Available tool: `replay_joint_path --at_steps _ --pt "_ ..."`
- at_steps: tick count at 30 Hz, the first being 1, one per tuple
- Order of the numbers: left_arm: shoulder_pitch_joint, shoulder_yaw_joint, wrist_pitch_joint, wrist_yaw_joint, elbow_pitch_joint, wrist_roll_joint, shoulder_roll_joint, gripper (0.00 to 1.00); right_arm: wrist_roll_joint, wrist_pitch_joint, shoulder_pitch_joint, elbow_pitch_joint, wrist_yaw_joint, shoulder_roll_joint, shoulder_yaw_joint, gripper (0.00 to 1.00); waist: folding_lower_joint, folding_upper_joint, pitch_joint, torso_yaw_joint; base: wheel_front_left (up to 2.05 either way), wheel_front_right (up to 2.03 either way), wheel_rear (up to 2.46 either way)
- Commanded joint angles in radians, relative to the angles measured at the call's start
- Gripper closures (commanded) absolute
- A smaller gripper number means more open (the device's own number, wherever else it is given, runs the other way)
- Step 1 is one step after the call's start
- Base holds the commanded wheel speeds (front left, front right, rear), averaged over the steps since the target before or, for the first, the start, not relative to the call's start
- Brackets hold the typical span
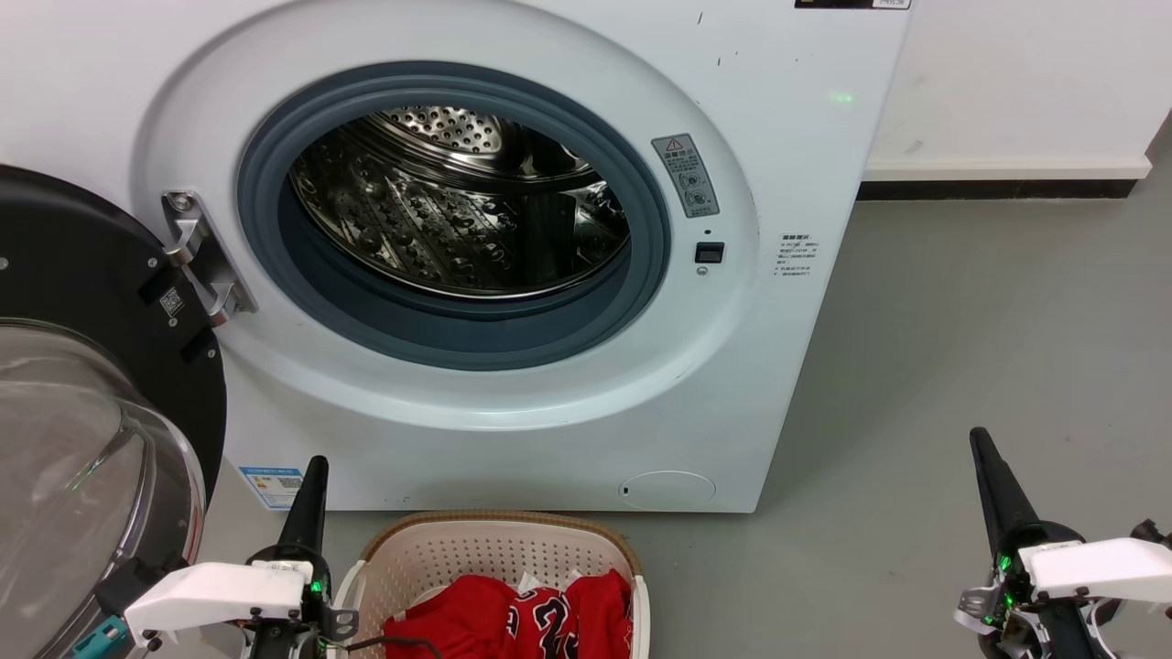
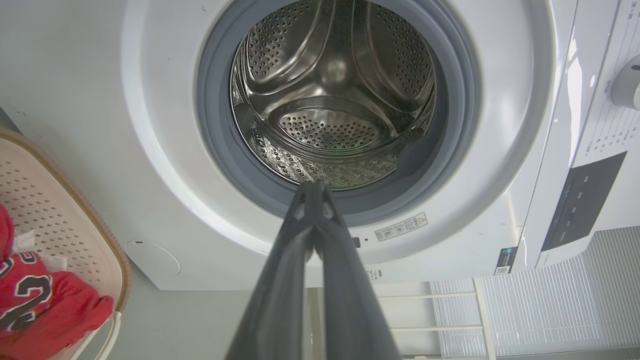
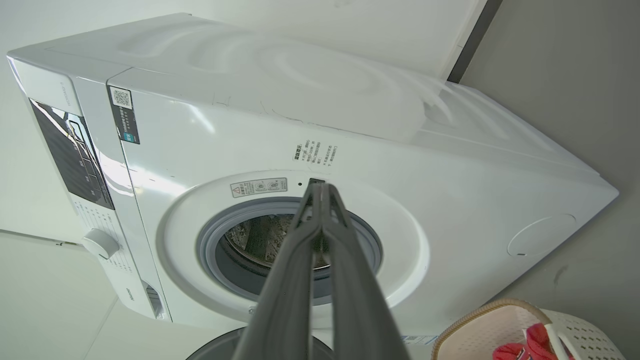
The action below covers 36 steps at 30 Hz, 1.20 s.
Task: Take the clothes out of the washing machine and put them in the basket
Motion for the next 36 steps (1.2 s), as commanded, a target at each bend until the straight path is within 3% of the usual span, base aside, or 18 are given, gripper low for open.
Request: replay_joint_path --at_steps 1,29,36 --pt "-0.019 0.005 0.006 -0.006 0.000 -0.026 0.000 1.00 0.026 0.007 -0.025 0.001 0.000 -0.005 -0.003 1.00 0.0000 0.0000 0.000 0.000 0.00 0.00 0.00" --pt "-0.046 0.009 0.058 -0.012 0.016 -0.244 -0.001 1.00 0.252 0.064 -0.049 0.031 0.000 -0.001 -0.013 1.00 0.0000 0.0000 0.007 0.006 0.00 0.00 0.00" --pt "-0.046 0.009 0.059 -0.013 0.015 -0.246 -0.001 1.00 0.251 0.064 -0.049 0.031 0.000 0.000 -0.014 1.00 0.0000 0.0000 0.007 0.007 0.00 0.00 0.00"
